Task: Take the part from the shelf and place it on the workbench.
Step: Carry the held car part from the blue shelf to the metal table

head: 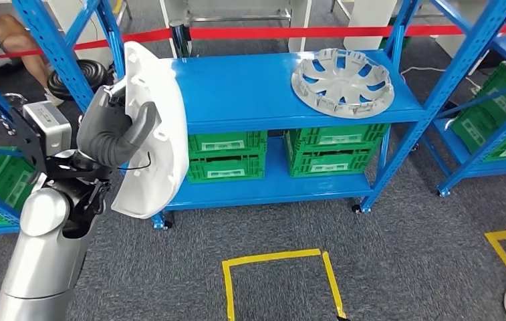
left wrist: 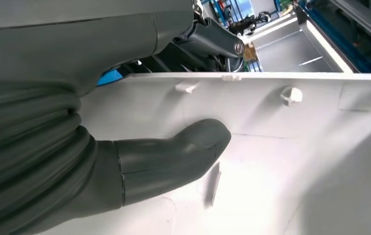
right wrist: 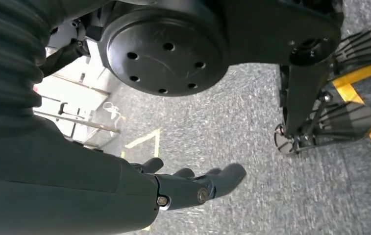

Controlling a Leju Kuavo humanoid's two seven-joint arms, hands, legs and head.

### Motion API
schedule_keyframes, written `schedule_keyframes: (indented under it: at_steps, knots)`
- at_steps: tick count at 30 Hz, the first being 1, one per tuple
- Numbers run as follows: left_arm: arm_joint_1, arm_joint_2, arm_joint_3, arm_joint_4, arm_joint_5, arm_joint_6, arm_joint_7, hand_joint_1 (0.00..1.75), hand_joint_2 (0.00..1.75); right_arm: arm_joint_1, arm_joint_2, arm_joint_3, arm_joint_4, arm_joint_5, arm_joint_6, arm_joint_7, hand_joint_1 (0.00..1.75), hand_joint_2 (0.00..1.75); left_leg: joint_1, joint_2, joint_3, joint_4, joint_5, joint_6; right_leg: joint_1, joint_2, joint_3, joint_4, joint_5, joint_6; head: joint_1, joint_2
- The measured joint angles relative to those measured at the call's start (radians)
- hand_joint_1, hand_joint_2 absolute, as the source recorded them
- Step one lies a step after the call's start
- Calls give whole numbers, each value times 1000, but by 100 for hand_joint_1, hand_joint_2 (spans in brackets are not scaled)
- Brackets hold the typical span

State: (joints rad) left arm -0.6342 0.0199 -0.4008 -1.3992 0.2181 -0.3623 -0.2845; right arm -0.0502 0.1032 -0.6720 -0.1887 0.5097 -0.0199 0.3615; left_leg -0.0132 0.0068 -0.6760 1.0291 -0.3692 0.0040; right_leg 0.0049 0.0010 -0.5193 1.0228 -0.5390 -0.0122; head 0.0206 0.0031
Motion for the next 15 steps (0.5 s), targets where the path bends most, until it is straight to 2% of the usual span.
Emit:
schedule_keyframes:
  at_steps: [1, 2, 3, 5, 6, 7, 8, 9, 10, 11, 12, 13, 14, 15]
  knots:
    - [2, 1, 2, 3, -2, 0, -1, 175, 175, 1, 1, 0, 0, 3, 1, 0, 0, 175, 1, -2, -3, 1, -2, -6, -2, -2, -5, -4, 11, -6, 1, 0]
    - [4, 2, 5, 6, -4, 0, -2, 175, 175, 2, 1, 0, 0, 7, 2, 0, 0, 175, 2, -4, -10, 13, -23, -13, -5, -5, -13, -8, 25, -12, 1, 0]
    - [7, 5, 10, 8, -6, 0, -2, 175, 175, 2, 2, 0, 1, 10, 4, 0, 0, 175, 3, -6, -20, 43, -64, -20, -8, -7, -24, -11, 39, -18, 0, 0]
    - [13, 9, 21, 9, -11, 1, -3, 175, 175, 3, 2, -1, 1, 17, 5, 0, 0, 175, 11, -8, -43, 151, -171, -33, -11, -9, -53, -11, 65, -22, -2, 0]
    - [18, 11, 26, 9, -15, 1, -4, 175, 175, 4, 2, -1, 1, 19, 5, 0, 0, 175, 14, -8, -50, 210, -203, -37, -12, -9, -69, -10, 78, -21, -2, 0]
    - [26, 13, 30, 9, -19, 2, -4, 175, 175, 4, 2, -1, 1, 22, 5, 0, 0, 175, 16, -7, -48, 254, -210, -41, -13, -10, -86, -10, 91, -20, -2, 0]
    - [33, 15, 34, 9, -24, 2, -5, 175, 175, 4, 2, -1, 1, 24, 6, 0, 0, 175, 19, -7, -33, 272, -194, -43, -14, -10, -103, -9, 104, -17, -2, 0]
    - [39, 17, 38, 9, -28, 2, -5, 175, 175, 4, 2, -1, 1, 26, 6, 0, 0, 175, 21, -7, -4, 258, -166, -45, -15, -10, -120, -8, 117, -14, -2, 0]
    - [43, 18, 41, 8, -31, 2, -6, 175, 175, 4, 2, -1, 1, 29, 6, 0, 0, 175, 22, -7, 41, 213, -143, -45, -16, -11, -135, -6, 129, -10, -2, 0]
    - [44, 19, 43, 7, -34, 2, -7, 175, 175, 4, 2, 0, 1, 31, 7, 1, 0, 175, 22, -8, 99, 143, -141, -44, -16, -11, -147, -3, 139, -5, -2, 0]
    - [44, 20, 46, 4, -36, 2, -10, 175, 175, 4, 2, 0, 1, 33, 8, 2, 0, 175, 21, -9, 152, 71, -154, -39, -15, -11, -154, -1, 149, 0, -2, 0]
    - [44, 21, 49, 1, -37, 2, -12, 175, 175, 4, 2, 0, 1, 35, 10, 1, 0, 175, 19, -10, 189, 14, -172, -33, -15, -11, -158, -1, 159, 6, -2, 0]
    - [45, 21, 53, -1, -38, 3, -14, 175, 175, 4, 3, 0, 1, 36, 11, 0, 0, 175, 16, -11, 206, -19, -186, -26, -15, -12, -160, -3, 169, 13, -2, 0]
    - [47, 23, 56, -2, -38, 5, -15, 175, 175, 5, 3, 0, 1, 37, 12, -1, 0, 175, 13, -11, 203, -28, -184, -16, -16, -12, -161, -8, 180, 21, -3, 0]
